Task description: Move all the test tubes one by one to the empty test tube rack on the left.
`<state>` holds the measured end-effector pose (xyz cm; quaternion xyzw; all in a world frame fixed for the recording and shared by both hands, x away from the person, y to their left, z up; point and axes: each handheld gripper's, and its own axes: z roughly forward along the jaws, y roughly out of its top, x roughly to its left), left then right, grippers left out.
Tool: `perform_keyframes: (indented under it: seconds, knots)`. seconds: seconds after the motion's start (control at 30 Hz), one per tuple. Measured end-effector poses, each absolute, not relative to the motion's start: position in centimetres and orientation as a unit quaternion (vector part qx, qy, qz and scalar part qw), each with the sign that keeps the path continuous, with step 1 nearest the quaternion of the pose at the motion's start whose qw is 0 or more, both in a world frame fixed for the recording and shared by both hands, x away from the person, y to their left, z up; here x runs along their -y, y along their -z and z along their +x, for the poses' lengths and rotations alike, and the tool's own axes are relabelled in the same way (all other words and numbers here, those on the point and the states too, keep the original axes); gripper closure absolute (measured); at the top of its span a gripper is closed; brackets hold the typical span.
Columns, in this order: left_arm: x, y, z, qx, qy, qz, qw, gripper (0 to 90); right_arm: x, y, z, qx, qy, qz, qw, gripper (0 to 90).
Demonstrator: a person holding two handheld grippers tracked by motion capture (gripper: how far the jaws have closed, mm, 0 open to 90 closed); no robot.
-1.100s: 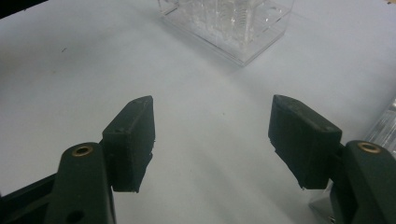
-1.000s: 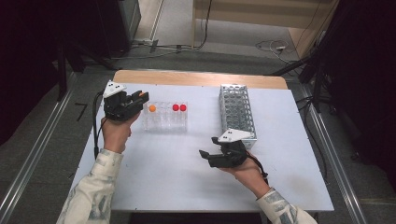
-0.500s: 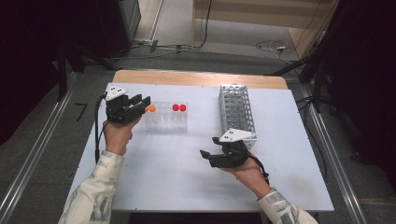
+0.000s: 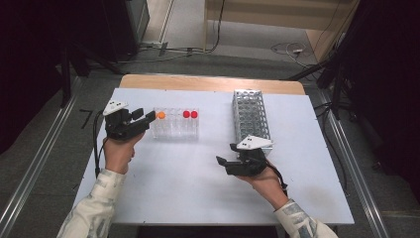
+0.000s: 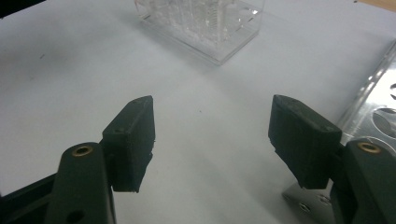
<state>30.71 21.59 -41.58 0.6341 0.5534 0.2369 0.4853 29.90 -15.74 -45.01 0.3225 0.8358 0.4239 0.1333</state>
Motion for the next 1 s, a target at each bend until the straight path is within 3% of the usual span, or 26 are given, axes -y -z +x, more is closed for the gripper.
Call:
perform_keyframes:
  seconds: [0.17, 0.37, 1.0]
  knots:
    - [-21.2, 43.3, 28.9, -0.563, -0.231, 0.635, 0.475, 28.8, 16.7, 45.0, 29.8, -0.829, -0.426, 0.332, 0.147, 30.2]
    - [-20.7, 44.2, 26.9, -0.556, -0.246, 0.639, 0.472, 21.4, 18.4, 45.0, 29.8, -0.818, -0.428, 0.349, 0.159, 28.9]
    - [-22.1, 46.3, 23.6, -0.564, -0.279, 0.629, 0.457, 15.9, 26.0, 45.2, 28.9, -0.782, -0.417, 0.414, 0.206, 27.0]
